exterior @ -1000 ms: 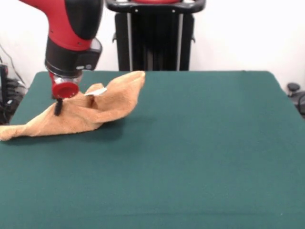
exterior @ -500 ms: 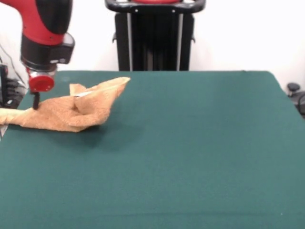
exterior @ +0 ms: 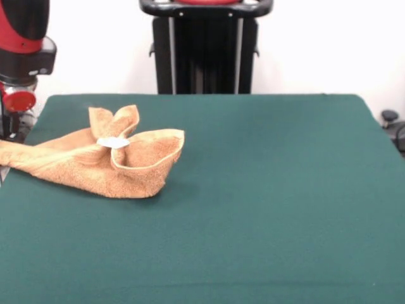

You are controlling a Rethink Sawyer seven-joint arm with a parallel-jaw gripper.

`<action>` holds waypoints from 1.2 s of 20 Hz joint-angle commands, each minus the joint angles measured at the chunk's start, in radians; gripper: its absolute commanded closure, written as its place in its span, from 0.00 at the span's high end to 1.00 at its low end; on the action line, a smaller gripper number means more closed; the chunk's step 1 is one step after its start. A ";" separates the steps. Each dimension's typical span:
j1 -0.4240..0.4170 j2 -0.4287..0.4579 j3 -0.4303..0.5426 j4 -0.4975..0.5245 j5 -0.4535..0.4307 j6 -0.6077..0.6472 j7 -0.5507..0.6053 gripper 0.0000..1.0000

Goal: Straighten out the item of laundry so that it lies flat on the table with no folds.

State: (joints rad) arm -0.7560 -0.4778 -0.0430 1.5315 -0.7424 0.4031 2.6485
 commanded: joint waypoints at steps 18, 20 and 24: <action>-0.409 0.119 0.463 0.083 -0.318 -0.021 -0.760 0.00; -0.413 0.109 0.467 0.094 -0.305 -0.006 -0.764 0.00; -0.421 0.096 0.472 0.109 -0.292 0.000 -0.770 0.00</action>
State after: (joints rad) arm -1.2278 -0.4258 0.2710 1.5322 -1.0347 0.4029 2.1545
